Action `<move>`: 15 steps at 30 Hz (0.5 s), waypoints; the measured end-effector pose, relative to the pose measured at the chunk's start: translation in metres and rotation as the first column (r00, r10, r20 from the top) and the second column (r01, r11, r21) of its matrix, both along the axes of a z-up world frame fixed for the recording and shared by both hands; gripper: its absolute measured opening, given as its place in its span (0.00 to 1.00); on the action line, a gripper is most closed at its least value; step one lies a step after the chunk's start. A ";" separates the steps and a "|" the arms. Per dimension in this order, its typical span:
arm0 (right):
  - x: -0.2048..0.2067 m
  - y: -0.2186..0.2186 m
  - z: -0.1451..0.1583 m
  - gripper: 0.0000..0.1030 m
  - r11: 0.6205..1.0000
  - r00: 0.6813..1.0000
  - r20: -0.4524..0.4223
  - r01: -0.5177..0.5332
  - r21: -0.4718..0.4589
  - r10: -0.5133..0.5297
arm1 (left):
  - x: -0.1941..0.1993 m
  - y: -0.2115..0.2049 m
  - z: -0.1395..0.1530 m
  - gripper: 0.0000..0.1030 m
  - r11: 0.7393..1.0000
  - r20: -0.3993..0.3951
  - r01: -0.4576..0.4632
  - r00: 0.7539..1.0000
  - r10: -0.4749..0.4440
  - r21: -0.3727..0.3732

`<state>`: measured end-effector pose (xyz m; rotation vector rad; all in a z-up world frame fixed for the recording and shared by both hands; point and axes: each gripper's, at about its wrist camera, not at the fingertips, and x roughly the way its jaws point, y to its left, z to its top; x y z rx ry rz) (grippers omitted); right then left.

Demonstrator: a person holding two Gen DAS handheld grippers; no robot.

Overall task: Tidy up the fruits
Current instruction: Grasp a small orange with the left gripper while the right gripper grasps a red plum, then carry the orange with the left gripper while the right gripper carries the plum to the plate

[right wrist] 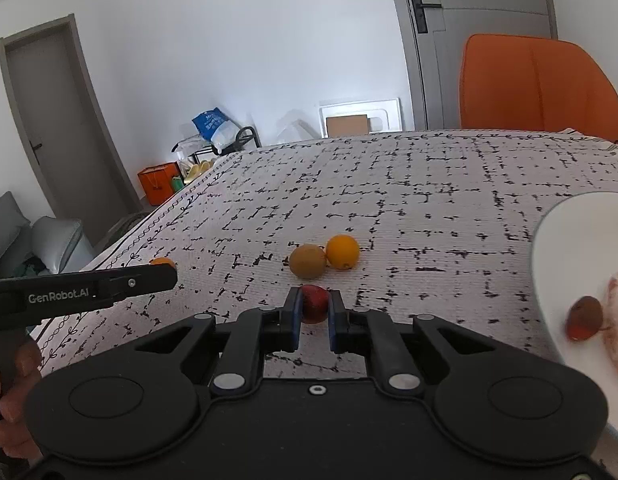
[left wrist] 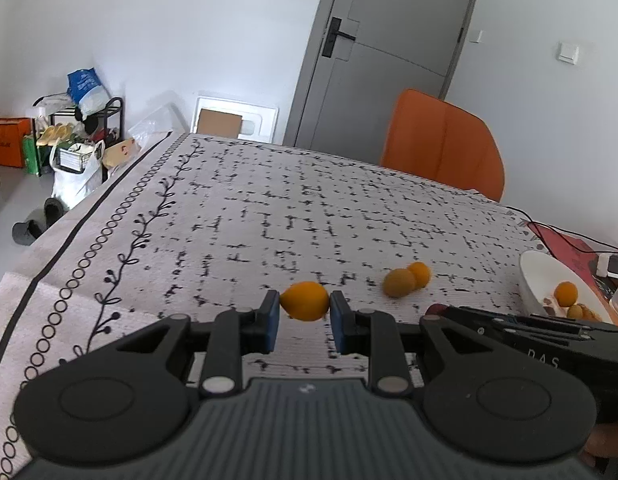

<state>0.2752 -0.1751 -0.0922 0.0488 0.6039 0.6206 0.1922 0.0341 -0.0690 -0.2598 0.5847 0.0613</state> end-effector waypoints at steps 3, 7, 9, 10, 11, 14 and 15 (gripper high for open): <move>-0.005 -0.007 0.002 0.11 1.000 1.000 0.006 0.002 0.007 -0.002 | 0.000 -0.006 0.002 0.24 1.000 0.003 0.007 1.000 -0.007 0.000; -0.011 -0.019 0.005 0.11 1.000 1.000 0.015 0.008 0.027 -0.008 | -0.001 -0.012 0.005 0.24 1.000 0.010 0.012 1.000 -0.012 0.006; -0.014 -0.025 0.007 0.11 0.999 1.000 0.020 0.013 0.040 -0.014 | -0.002 -0.017 0.008 0.24 1.000 0.015 0.018 1.000 -0.019 0.014; -0.015 -0.028 0.008 0.11 0.999 1.000 0.022 0.016 0.048 -0.017 | -0.003 -0.019 0.009 0.24 1.000 0.017 0.022 1.000 -0.022 0.015; -0.015 -0.031 0.009 0.11 0.998 1.000 0.025 0.018 0.054 -0.019 | -0.003 -0.020 0.010 0.24 1.000 0.019 0.026 0.999 -0.026 0.016; -0.020 -0.038 0.011 0.11 0.998 0.999 0.033 0.025 0.064 -0.028 | -0.003 -0.026 0.012 0.24 0.999 0.021 0.037 0.999 -0.037 0.022; -0.021 -0.041 0.012 0.11 0.997 0.999 0.036 0.029 0.067 -0.032 | -0.003 -0.028 0.013 0.24 0.999 0.022 0.040 0.999 -0.041 0.023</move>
